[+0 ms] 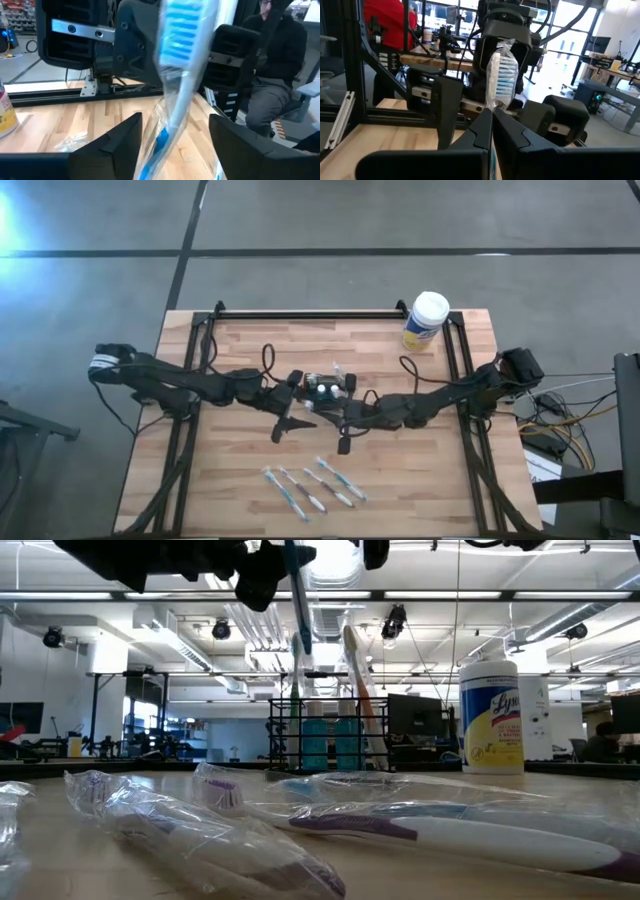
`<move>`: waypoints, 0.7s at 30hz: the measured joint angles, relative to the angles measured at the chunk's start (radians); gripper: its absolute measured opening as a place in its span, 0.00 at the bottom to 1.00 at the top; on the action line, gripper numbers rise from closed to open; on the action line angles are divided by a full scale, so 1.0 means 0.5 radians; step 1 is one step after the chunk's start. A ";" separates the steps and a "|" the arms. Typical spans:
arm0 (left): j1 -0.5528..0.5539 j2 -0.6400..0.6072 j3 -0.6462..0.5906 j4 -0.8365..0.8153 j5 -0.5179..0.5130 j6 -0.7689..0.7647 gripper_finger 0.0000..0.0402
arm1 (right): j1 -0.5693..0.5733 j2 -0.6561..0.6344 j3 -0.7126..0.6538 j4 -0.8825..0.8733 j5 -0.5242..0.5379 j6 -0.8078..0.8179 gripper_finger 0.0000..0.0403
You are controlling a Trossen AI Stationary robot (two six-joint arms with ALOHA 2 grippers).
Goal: Pick & Place toothbrushing station
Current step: Put the right blue toothbrush into the wire organizer
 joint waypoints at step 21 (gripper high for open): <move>0.001 -0.107 -0.002 -0.217 0.029 0.091 0.06 | 0.000 -0.055 -0.005 -0.080 -0.019 -0.016 0.03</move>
